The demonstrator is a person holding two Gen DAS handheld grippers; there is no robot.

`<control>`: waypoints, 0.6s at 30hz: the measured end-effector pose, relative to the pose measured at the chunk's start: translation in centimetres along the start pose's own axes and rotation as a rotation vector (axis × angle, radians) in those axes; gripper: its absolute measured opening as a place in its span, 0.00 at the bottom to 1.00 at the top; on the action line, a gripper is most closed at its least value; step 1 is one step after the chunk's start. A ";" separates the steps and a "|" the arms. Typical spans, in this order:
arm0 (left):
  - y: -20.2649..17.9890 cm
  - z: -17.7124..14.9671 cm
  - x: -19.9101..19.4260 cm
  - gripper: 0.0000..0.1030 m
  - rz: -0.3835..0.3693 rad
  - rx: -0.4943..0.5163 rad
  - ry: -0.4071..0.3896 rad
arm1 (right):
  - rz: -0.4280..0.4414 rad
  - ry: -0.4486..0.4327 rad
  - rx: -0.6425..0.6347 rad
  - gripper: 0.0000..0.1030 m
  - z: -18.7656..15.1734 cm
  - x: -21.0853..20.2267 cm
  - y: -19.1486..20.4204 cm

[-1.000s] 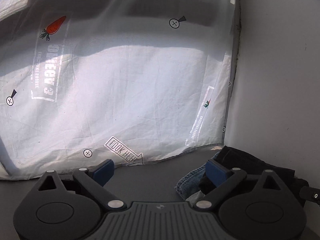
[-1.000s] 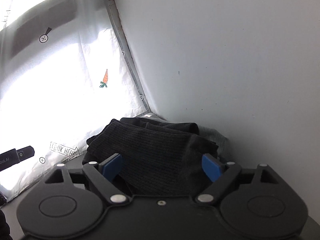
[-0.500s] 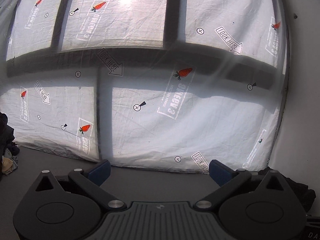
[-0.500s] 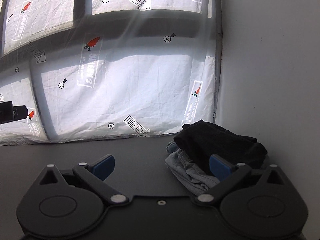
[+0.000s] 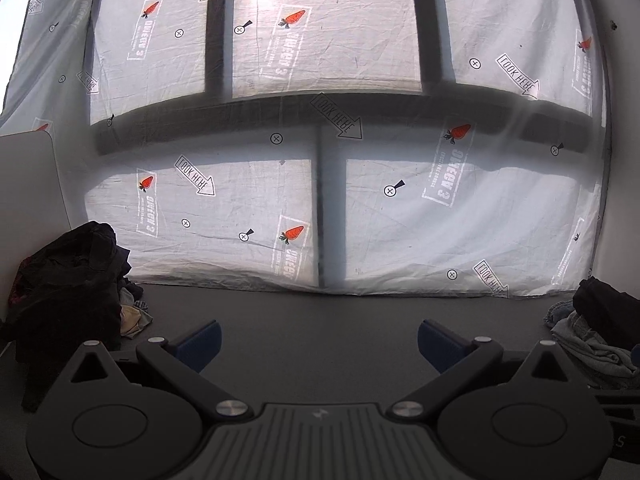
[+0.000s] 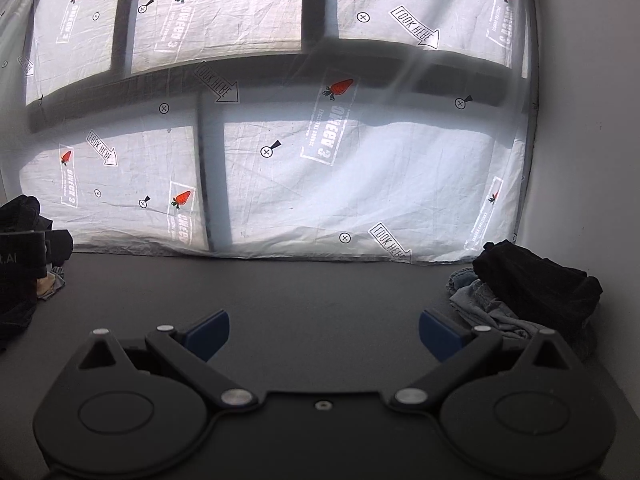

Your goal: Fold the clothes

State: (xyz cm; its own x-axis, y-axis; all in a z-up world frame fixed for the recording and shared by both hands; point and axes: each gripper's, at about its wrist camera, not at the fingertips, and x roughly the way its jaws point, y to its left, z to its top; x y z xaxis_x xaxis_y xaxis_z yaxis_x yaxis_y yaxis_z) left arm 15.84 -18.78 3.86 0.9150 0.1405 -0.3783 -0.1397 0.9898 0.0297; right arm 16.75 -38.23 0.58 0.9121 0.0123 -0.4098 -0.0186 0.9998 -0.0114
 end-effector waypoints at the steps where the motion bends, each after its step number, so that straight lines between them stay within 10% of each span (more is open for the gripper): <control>1: 1.0 -0.3 -0.3 1.00 -0.010 -0.005 0.017 | 0.009 0.004 -0.005 0.99 -0.4 -0.6 1.3; 18: 13.2 -6.2 -4.6 1.00 -0.068 0.022 0.284 | -0.003 0.262 0.032 0.99 -5.9 -7.6 13.9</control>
State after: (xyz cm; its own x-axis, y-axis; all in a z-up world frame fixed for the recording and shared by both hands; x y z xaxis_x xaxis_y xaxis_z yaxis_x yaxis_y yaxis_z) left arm 7.44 -6.57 0.24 0.7786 0.0644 -0.6242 -0.0709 0.9974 0.0144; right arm 7.16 -24.52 -1.84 0.7747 0.0081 -0.6322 0.0010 0.9999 0.0141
